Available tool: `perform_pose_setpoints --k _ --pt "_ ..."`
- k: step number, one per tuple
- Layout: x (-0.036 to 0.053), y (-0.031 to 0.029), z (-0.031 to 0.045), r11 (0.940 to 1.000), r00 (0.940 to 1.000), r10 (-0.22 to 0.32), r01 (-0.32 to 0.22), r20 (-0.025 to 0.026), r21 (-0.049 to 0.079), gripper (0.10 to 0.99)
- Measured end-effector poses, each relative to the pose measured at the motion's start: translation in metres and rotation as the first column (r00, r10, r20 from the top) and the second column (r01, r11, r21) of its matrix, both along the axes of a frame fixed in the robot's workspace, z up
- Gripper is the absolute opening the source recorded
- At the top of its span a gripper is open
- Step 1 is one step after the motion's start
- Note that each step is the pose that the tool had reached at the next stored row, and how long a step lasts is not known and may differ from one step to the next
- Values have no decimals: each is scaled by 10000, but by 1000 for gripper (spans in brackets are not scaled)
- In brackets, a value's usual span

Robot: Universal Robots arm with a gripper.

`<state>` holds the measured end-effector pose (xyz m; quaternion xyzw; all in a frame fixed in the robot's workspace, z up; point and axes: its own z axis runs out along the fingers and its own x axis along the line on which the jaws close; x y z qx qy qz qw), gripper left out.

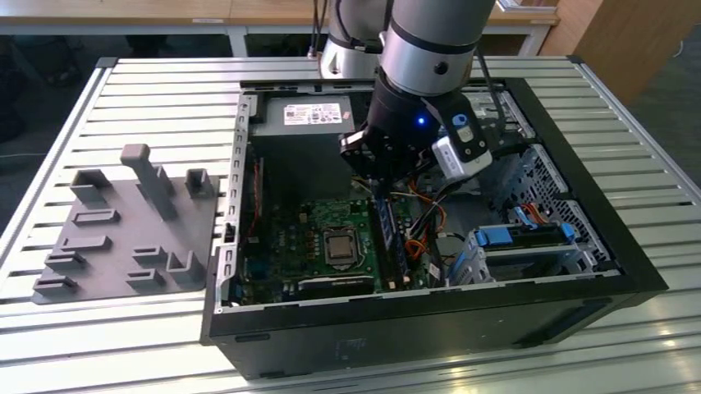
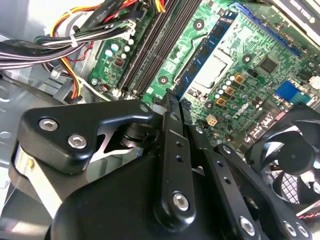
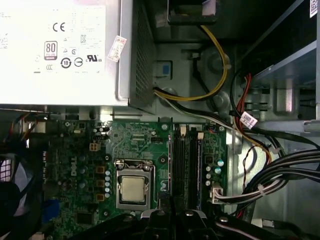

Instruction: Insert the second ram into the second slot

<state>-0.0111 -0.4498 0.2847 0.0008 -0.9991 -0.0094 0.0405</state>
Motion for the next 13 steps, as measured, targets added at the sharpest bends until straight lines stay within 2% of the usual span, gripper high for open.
perform_pose_setpoints --k 3,11,13 --pt "0 0 -46 9998 9998 -176 176 5 -2 137" --pt "2 0 -190 9998 9998 -179 179 4 -3 137" --pt "3 0 -206 9998 9998 -179 179 4 -5 137"
